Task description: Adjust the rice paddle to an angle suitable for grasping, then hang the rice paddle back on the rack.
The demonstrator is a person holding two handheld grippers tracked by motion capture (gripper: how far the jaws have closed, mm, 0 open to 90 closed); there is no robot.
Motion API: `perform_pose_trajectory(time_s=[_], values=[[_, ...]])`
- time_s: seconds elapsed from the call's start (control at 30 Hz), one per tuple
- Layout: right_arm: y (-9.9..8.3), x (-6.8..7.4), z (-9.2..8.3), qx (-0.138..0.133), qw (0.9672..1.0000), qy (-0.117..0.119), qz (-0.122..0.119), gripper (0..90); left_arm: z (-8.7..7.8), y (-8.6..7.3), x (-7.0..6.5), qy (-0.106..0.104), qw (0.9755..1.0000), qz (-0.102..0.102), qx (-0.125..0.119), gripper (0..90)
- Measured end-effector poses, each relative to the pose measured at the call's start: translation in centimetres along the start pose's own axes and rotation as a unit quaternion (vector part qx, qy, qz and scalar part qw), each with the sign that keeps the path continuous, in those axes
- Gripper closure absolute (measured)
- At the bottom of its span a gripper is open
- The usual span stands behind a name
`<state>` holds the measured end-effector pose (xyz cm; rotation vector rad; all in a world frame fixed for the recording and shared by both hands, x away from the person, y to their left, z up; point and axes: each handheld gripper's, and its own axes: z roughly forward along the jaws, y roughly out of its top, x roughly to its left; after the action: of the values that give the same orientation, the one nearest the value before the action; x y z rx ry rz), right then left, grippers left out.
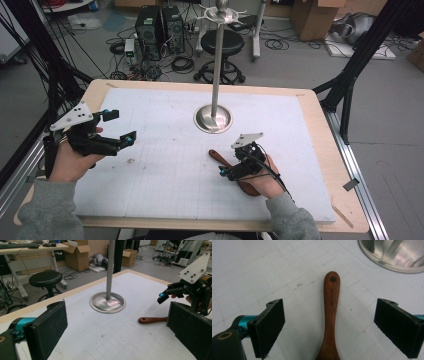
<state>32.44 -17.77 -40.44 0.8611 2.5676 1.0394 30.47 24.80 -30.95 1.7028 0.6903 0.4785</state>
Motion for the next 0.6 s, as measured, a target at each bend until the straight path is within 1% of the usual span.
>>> perform_pose_trajectory(time_s=[0.17, 0.23, 0.3, 0.43, 0.5, 0.6], values=[[-0.5, -0.2, -0.3, 0.001, 1.0000, -0.003, 0.007, 8.5, 0.4, 0.2, 0.1, -0.004, 1.0000, 0.000, -0.003, 3.7], [-0.6, -0.4, -0.6, 0.000, 0.9999, -0.008, 0.013, 8.5, 0.6, 0.3, 0.1, -0.006, 1.0000, 0.000, -0.004, 3.8], [-0.8, -0.6, -0.8, -0.004, 0.9998, -0.007, 0.018, 8.5, 0.7, 0.3, 0.0, -0.008, 1.0000, 0.001, -0.003, 3.8], [-1.2, -0.9, -1.0, -0.002, 0.9996, -0.009, 0.028, 8.5, 0.8, 0.4, 0.0, -0.007, 1.0000, 0.001, -0.004, 3.8], [-1.3, -1.0, -1.0, -0.003, 0.9995, -0.011, 0.028, 8.5, 0.7, 0.4, -0.1, -0.008, 1.0000, 0.002, -0.005, 3.8], [-1.3, -1.0, -1.0, -0.002, 0.9996, -0.008, 0.029, 8.5, 0.6, 0.5, -0.1, -0.008, 0.9999, 0.002, -0.007, 3.8]])
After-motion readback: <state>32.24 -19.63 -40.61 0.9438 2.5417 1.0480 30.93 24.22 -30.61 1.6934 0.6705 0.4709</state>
